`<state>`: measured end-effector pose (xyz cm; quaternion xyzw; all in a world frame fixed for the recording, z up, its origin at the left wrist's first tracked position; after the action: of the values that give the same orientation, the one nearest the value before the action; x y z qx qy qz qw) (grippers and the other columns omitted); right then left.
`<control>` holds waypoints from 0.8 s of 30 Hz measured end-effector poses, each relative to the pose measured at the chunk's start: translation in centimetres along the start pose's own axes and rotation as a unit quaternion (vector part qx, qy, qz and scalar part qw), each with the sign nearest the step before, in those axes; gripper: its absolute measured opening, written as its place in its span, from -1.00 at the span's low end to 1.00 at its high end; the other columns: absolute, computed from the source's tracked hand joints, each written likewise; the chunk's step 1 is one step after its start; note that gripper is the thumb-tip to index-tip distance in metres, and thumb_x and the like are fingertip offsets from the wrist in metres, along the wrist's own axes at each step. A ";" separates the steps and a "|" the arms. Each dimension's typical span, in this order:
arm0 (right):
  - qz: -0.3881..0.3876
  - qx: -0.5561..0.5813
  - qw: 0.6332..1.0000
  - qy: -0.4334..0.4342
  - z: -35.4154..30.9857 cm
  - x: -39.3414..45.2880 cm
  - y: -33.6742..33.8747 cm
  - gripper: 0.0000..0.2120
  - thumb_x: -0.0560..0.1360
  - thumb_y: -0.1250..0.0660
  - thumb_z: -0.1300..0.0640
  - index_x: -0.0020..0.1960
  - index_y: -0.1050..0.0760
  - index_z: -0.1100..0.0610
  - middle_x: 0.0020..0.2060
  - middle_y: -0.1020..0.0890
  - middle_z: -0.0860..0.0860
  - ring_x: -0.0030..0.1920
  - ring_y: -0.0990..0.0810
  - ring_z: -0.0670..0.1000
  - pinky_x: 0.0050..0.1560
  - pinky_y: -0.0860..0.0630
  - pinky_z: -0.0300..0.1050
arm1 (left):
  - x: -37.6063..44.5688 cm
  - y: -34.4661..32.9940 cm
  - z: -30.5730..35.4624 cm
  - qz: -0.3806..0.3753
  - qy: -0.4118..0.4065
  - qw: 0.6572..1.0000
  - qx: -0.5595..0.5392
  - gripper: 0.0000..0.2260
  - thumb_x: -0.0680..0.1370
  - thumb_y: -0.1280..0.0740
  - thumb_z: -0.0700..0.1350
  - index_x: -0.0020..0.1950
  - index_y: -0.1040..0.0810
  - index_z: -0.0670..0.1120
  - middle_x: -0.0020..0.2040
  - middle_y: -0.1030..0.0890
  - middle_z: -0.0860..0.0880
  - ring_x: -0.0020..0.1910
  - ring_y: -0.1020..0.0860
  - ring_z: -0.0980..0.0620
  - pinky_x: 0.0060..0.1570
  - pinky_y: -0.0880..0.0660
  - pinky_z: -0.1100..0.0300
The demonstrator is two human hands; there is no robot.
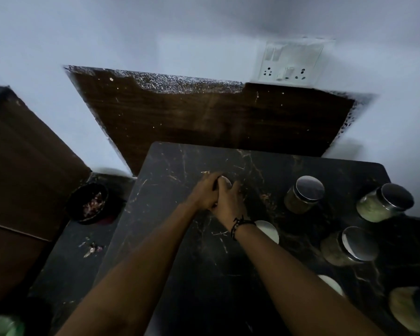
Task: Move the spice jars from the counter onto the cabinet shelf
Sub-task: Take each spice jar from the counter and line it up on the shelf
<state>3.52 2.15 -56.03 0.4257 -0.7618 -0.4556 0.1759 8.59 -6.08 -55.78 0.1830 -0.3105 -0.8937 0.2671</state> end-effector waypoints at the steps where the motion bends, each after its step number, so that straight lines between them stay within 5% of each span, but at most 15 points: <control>1: 0.002 0.011 1.000 -0.002 0.2 0.2 -0.4 -0.31 0.40 -0.51 0.07 0.36 -0.18 -0.09 0.28 -0.29 0.19 0.15 -0.53 0.20 0.07 -0.59 0.03 | 0.2 -0.1 -0.4 0.004 0.012 1.000 -0.025 -0.69 0.61 -0.28 -0.04 0.34 -0.45 -0.04 0.26 -0.52 -0.07 0.21 -0.50 -0.01 0.16 -0.50 0.10; 4: -0.020 0.055 0.997 -0.040 0.9 0.9 -1.4 -0.10 0.35 -0.55 0.00 0.46 -0.03 -0.18 0.37 -0.22 0.20 0.31 -0.42 0.25 0.16 -0.54 0.08 | 0.3 0.0 -1.8 0.029 0.080 0.989 -0.117 -0.79 0.63 -0.22 -0.06 0.27 -0.45 0.04 0.15 -0.56 -0.01 0.06 -0.56 0.06 -0.10 -0.48 0.28; 7: -0.008 0.089 0.994 -0.064 1.2 1.6 -1.4 0.00 0.31 -0.59 0.01 0.50 0.02 -0.15 0.38 -0.20 0.19 0.35 -0.38 0.24 0.22 -0.54 0.14 | 0.1 -0.1 -2.3 0.041 0.114 0.977 -0.179 -0.79 0.67 -0.14 -0.07 0.23 -0.50 -0.05 0.09 -0.60 -0.09 0.02 -0.61 -0.04 -0.02 -0.59 0.04; 12: 0.042 0.207 0.977 -0.037 1.3 2.4 0.5 -0.09 0.30 -0.60 0.06 0.45 -0.10 -0.08 0.39 -0.26 0.12 0.35 -0.39 0.10 0.12 -0.42 -0.17 | -0.6 0.2 -3.1 0.096 0.176 0.945 -0.260 -0.60 0.70 -0.04 0.08 0.32 -0.49 -0.13 0.20 -0.59 -0.18 0.14 -0.57 -0.10 0.23 -0.52 -0.09; 17: 0.005 0.314 0.949 -0.028 1.7 2.6 1.7 -0.19 0.45 -0.42 0.23 0.53 -0.06 -0.08 0.47 -0.30 0.07 0.44 -0.34 0.08 0.25 -0.31 -0.13 | -0.9 0.9 -3.7 0.144 0.178 0.917 -0.328 -0.68 0.70 -0.03 0.08 0.20 -0.49 -0.06 0.20 -0.56 -0.15 0.17 -0.56 -0.11 0.25 -0.50 -0.18; 24: -0.015 0.385 0.923 -0.029 0.9 1.8 2.7 -0.35 0.56 -0.13 0.11 0.59 -0.01 -0.09 0.55 -0.20 0.07 0.47 -0.29 0.12 0.42 -0.33 0.14 | -0.7 1.9 -2.6 0.155 0.135 0.918 -0.340 -0.78 0.59 -0.21 0.13 -0.01 -0.44 -0.01 0.03 -0.52 -0.09 0.02 -0.55 -0.08 0.03 -0.54 -0.05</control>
<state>0.61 1.72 -54.46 0.4587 -0.8766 -0.1422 -0.0303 11.07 -8.11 -56.36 0.1496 0.0261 -0.8595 0.4880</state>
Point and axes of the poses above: each hand's wrist, its own x-axis towards the middle knuckle, its own y-axis out of the back of the hand, z = x × y, the point moved 5 cm from there along x, towards the middle knuckle
